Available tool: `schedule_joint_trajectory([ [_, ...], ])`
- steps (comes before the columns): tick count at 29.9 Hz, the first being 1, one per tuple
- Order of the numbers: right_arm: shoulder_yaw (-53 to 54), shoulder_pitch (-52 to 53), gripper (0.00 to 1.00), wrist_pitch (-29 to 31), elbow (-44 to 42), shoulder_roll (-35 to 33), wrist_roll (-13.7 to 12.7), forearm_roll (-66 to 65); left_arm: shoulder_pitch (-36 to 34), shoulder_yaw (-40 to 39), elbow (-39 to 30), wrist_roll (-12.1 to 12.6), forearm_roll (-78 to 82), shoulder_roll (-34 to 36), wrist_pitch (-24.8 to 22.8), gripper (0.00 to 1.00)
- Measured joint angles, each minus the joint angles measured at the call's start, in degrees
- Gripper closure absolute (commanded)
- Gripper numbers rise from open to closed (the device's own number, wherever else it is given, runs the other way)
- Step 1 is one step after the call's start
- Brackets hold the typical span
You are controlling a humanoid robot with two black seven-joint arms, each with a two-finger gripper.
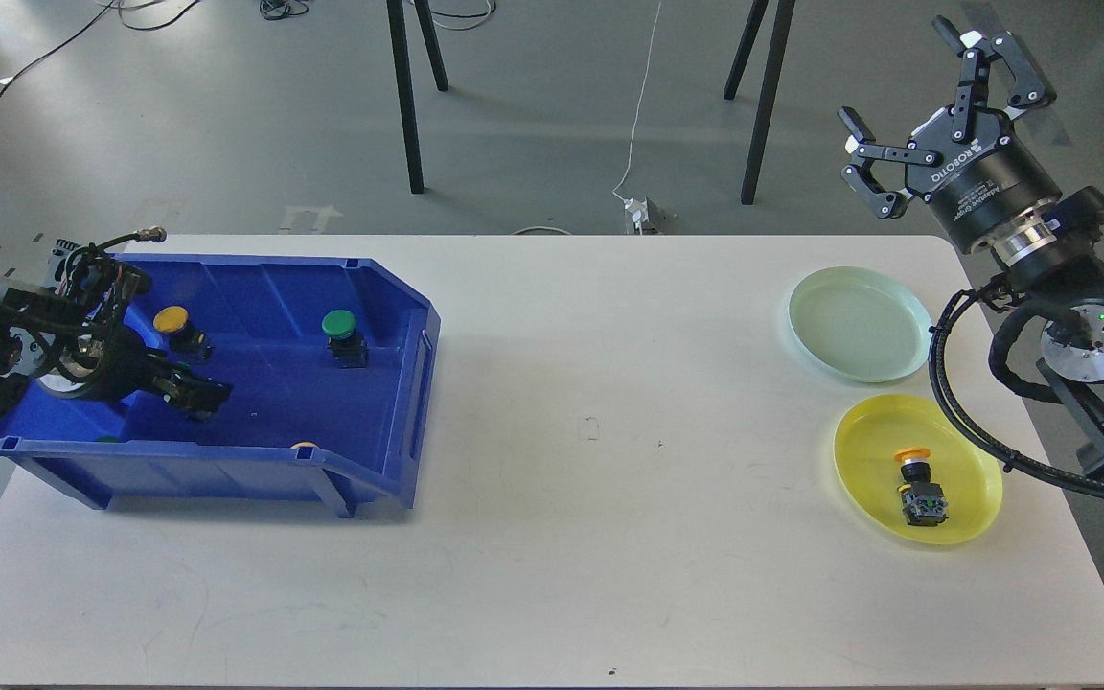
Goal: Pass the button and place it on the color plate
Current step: 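Lower the left gripper into the bin and grasp a green-topped button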
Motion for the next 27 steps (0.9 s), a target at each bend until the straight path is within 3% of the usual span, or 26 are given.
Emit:
schedule_joint_trajectory([
  [5,0.00,-0.38,0.01,0.00,0.01,0.04,0.00,0.00,0.06,0.00,1.47,-0.01,-0.01,-0.94,0.00,0.04],
  [14,0.00,-1.06,0.01,0.09,0.01,0.04,0.02,0.09,0.08,0.00,1.85,-0.01,-0.09,-1.48,0.00,0.19],
  [20,0.08,-1.37,0.01,0.09,0.01,0.04,0.65,0.09,0.08,0.00,1.86,-0.01,-0.06,-1.48,0.00,0.24],
  [27,0.08,-1.87,0.01,0.12,0.01,0.04,0.99,0.09,0.21,0.00,1.94,-0.01,-0.03,-1.47,0.00,0.53],
])
